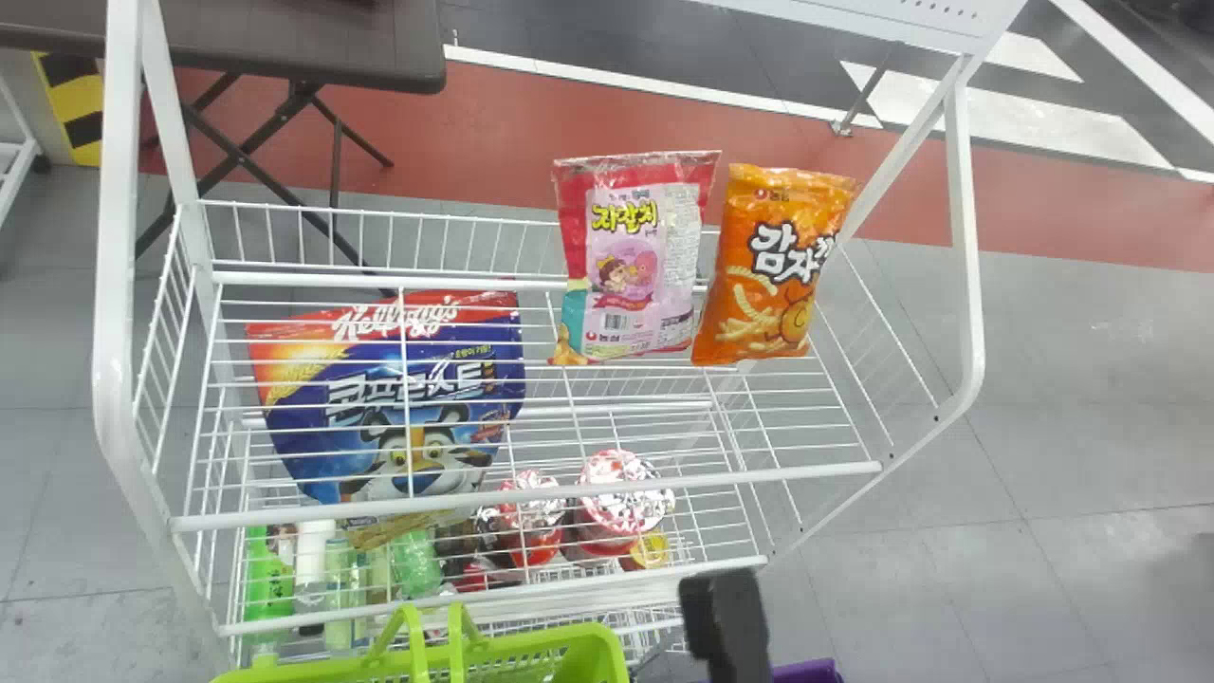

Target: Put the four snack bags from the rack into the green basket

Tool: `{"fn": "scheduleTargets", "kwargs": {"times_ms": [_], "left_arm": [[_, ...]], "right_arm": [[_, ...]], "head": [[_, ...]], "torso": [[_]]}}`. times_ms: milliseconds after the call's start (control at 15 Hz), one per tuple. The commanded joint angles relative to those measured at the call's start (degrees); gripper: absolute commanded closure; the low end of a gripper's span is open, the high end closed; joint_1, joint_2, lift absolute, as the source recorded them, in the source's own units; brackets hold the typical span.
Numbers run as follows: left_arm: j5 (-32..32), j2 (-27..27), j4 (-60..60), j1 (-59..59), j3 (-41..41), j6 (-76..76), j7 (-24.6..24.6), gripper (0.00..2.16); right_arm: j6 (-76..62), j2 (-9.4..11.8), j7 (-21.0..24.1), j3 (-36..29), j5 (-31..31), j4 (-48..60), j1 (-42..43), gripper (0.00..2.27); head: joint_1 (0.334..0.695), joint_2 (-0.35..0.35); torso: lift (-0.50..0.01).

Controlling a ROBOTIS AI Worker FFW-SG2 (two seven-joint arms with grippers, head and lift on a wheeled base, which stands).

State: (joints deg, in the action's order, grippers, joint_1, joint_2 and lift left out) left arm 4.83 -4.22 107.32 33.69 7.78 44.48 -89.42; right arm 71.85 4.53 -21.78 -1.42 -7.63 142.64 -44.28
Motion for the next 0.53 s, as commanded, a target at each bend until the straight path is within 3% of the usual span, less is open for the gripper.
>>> {"fn": "scheduleTargets", "kwargs": {"times_ms": [0, 267, 467], "left_arm": [[-0.1, 0.0, 0.2, 0.4, 0.1, -0.4, 0.0, 2.13], [-1.7, 0.1, 0.3, 0.7, 1.4, -0.6, 0.4, 2.13], [-2.2, 0.1, 0.3, 0.5, 1.7, -0.4, 0.7, 2.13]], "right_arm": [[-11.2, -0.8, 0.7, -3.2, -0.5, 0.0, 0.2, 0.06], [-43.2, -0.9, 6.6, -5.3, 0.4, -10.4, 9.1, 0.06], [-46.8, -0.9, 10.5, -5.2, 5.4, -19.2, 21.3, 0.07]], "head": [[0.695, -0.350], [0.695, -0.350], [0.695, -0.350]], "torso": [[-0.006], [-0.006], [-0.006]]}}
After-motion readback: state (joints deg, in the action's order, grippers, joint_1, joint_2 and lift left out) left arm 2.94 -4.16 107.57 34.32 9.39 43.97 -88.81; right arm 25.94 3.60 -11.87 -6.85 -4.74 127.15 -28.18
